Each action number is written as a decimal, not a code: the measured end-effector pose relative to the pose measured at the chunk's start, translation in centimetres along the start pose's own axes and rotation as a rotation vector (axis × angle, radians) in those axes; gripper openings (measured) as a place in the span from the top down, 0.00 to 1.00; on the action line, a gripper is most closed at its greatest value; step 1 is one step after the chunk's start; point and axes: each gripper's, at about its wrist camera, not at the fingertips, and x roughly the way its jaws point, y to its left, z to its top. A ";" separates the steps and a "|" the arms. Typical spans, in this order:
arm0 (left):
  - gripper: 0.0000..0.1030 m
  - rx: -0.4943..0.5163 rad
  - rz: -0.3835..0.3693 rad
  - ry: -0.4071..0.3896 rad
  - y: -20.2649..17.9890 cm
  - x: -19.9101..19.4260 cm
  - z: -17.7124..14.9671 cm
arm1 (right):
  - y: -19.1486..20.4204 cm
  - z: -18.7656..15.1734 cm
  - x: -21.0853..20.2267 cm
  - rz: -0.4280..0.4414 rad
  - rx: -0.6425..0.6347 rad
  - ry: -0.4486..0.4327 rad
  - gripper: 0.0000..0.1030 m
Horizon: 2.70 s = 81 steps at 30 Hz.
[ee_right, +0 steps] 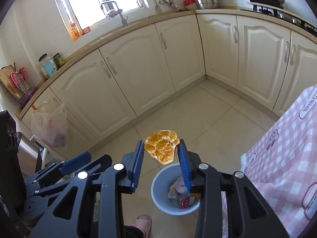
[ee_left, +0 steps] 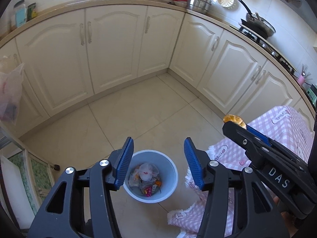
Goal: Collect trash
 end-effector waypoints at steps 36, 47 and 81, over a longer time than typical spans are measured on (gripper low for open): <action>0.09 0.204 -0.202 -0.416 -7.2 -24.5 -5.4 | 1.4 -8.6 -29.9 -0.212 0.041 -0.433 0.39; 0.07 0.279 -0.239 -0.553 -7.9 -30.5 -10.0 | 3.4 -14.2 -38.1 -0.352 0.008 -0.594 0.29; 0.07 0.361 -0.256 -0.710 -9.1 -37.3 -14.9 | 5.7 -19.5 -46.9 -0.426 -0.019 -0.755 0.21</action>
